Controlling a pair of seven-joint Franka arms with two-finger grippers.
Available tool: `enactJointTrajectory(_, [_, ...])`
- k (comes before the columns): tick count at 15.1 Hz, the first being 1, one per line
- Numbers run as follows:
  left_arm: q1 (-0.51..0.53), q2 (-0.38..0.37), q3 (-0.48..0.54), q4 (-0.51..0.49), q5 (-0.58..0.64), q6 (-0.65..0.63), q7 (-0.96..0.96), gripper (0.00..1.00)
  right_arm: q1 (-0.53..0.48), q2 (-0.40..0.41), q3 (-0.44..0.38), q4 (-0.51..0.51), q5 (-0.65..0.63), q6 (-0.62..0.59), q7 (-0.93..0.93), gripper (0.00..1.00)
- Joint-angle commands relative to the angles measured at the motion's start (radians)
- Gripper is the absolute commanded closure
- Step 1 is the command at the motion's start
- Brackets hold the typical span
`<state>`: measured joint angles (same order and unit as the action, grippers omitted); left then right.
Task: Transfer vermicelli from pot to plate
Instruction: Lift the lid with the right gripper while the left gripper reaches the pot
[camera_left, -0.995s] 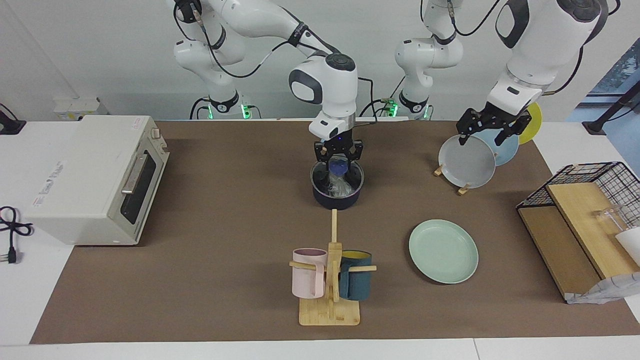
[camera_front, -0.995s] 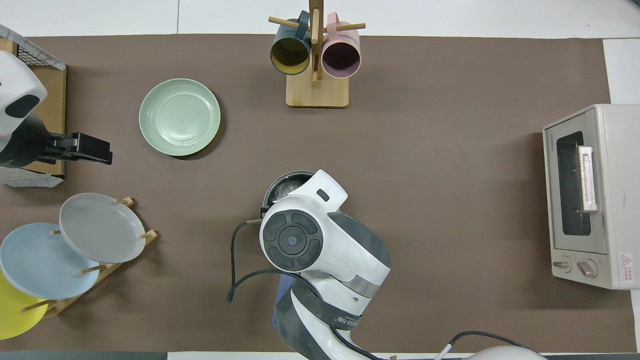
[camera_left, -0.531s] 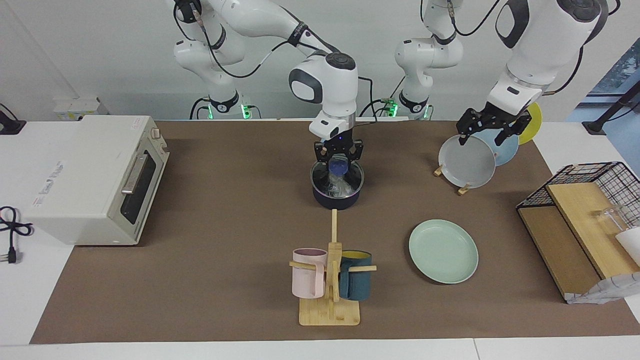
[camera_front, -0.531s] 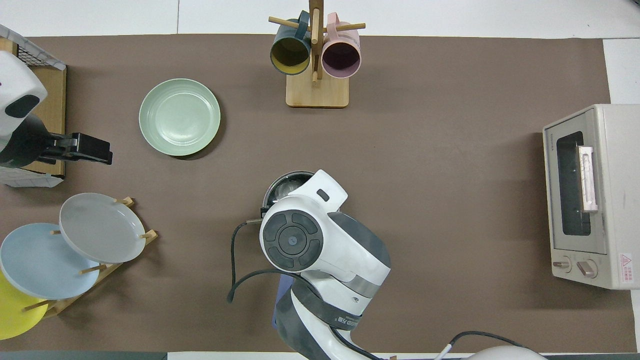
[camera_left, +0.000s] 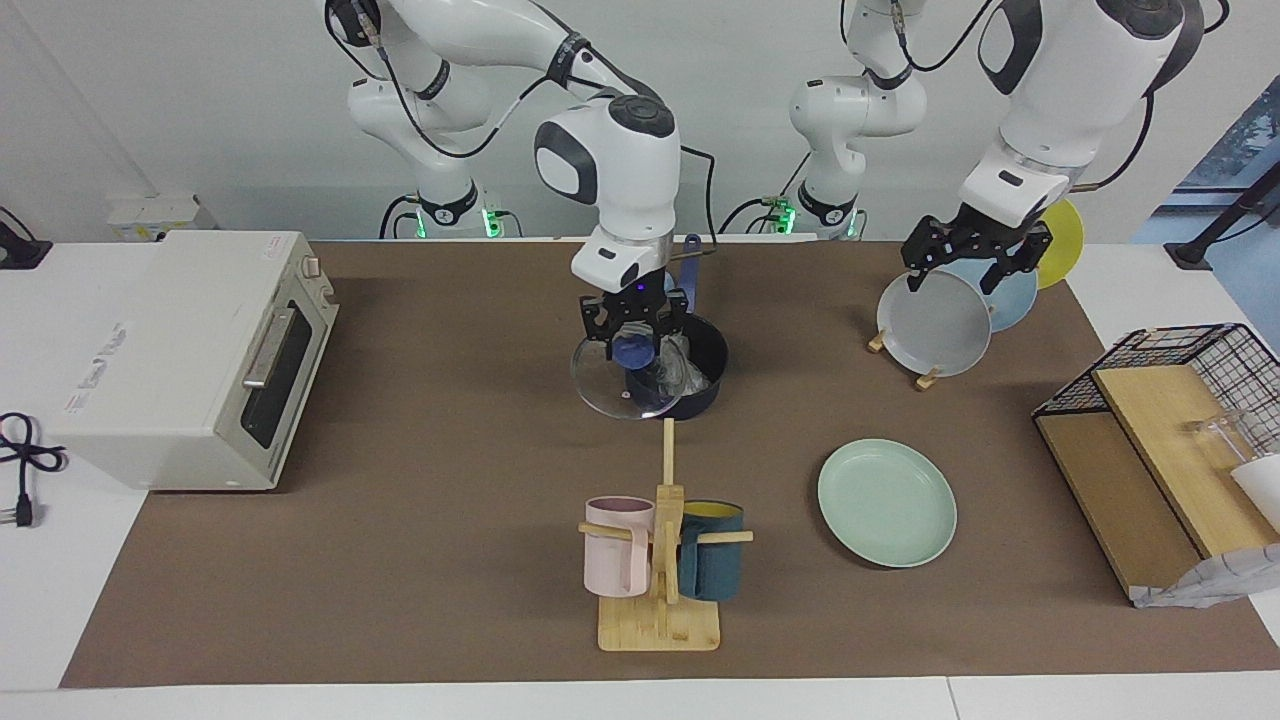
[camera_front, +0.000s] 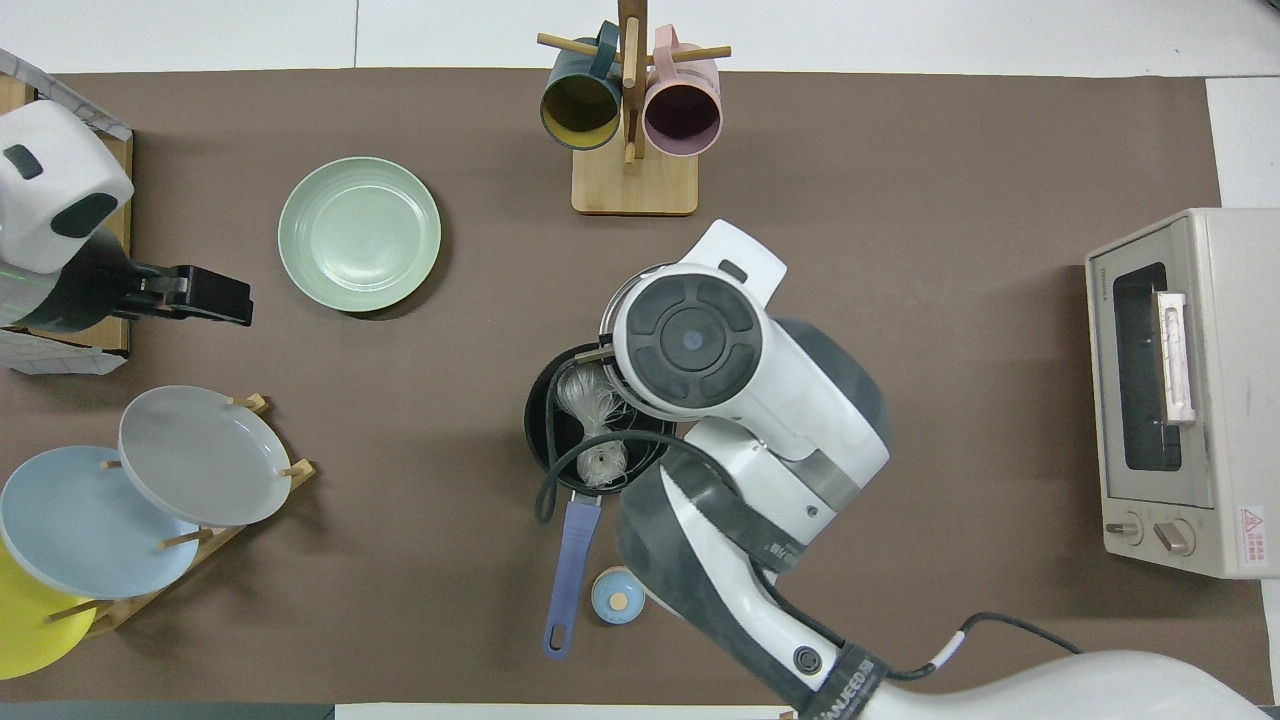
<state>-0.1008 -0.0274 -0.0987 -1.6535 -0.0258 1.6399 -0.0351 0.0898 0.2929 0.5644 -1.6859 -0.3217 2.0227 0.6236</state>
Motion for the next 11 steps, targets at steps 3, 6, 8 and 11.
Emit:
enactJointTrajectory(3, [-0.141,0.026,0.005,-0.015,0.009,0.050,-0.051,0.00,-0.107,-0.008,-0.049,-0.002,0.044,-0.013,-0.233,0.49])
enactJointTrajectory(6, [-0.284,0.093,0.005,-0.025,0.007,0.116,-0.199,0.00,-0.142,-0.017,-0.101,-0.026,0.055,-0.009,-0.353,0.49])
enactJointTrajectory(8, [-0.359,0.148,0.004,-0.041,0.006,0.200,-0.294,0.00,-0.148,-0.024,-0.155,-0.038,0.076,-0.003,-0.428,0.49])
enactJointTrajectory(11, [-0.427,0.204,0.002,-0.097,0.003,0.305,-0.304,0.00,-0.162,-0.047,-0.247,-0.086,0.145,0.031,-0.536,0.49])
